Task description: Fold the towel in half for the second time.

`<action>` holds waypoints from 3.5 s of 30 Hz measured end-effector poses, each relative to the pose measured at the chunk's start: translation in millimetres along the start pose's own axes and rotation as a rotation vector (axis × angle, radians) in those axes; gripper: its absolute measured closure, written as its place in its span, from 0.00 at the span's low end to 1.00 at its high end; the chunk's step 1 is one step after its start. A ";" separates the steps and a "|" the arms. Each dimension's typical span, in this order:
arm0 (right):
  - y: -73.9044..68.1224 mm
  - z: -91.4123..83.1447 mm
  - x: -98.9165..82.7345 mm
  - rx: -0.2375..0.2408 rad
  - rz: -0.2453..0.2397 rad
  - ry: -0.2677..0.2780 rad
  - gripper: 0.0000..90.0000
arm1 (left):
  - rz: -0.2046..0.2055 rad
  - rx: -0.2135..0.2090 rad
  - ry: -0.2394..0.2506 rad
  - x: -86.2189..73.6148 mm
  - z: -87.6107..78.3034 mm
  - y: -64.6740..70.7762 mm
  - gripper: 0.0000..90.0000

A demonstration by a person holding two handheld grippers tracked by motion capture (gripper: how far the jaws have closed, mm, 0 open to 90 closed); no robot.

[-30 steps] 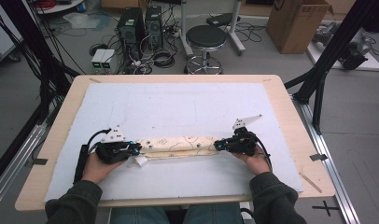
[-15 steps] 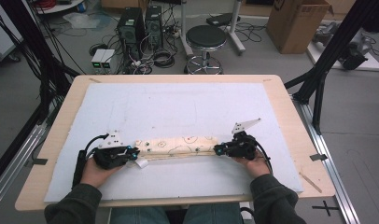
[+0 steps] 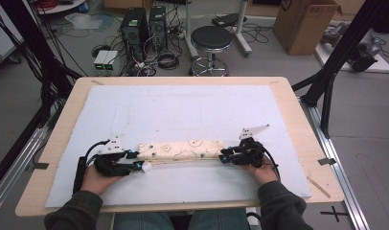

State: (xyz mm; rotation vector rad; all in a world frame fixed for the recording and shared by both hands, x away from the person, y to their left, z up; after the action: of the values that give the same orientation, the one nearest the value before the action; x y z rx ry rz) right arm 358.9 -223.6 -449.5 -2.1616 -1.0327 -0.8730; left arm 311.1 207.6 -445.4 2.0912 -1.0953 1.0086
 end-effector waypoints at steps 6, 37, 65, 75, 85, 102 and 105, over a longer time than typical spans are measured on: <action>-4.8 -9.2 0.5 0.002 0.018 0.024 0.55 | -0.006 -0.006 0.059 4.6 -11.5 0.4 0.51; -8.8 51.9 53.1 -0.029 -0.149 -0.087 0.51 | -0.023 -0.024 -0.091 27.4 43.4 -9.5 0.69; 0.3 25.7 17.7 -0.123 -0.247 -0.095 0.46 | 0.019 -0.014 -0.130 18.9 37.4 -5.8 0.51; -3.0 26.5 16.4 -0.151 -0.247 -0.078 0.44 | 0.042 0.008 -0.134 20.5 35.8 -1.5 0.49; 3.1 7.5 29.0 -0.116 -0.136 0.049 0.44 | -0.009 0.037 0.031 32.9 9.4 -11.4 0.45; 31.3 27.7 25.0 -0.162 0.046 -0.068 0.57 | -0.180 0.122 -0.033 21.9 25.1 -45.4 0.56; 32.1 28.5 24.6 -0.155 0.047 -0.067 0.62 | -0.184 0.105 -0.049 20.7 27.0 -45.6 0.60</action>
State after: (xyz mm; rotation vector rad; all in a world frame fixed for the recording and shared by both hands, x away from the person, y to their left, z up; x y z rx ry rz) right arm 405.8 -209.1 -455.4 -2.3491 -0.9696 -0.8901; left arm 367.5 201.6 -449.6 2.2641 -0.8704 0.9485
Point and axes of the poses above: each handheld gripper's, and its own axes: z roughly forward along the jaws, x roughly out of its top, y roughly to its right, the point moved 2 cm from there along z, roughly forward along the jaws, and after that the axes turned 7 degrees about -x, right-handed, at the moved point
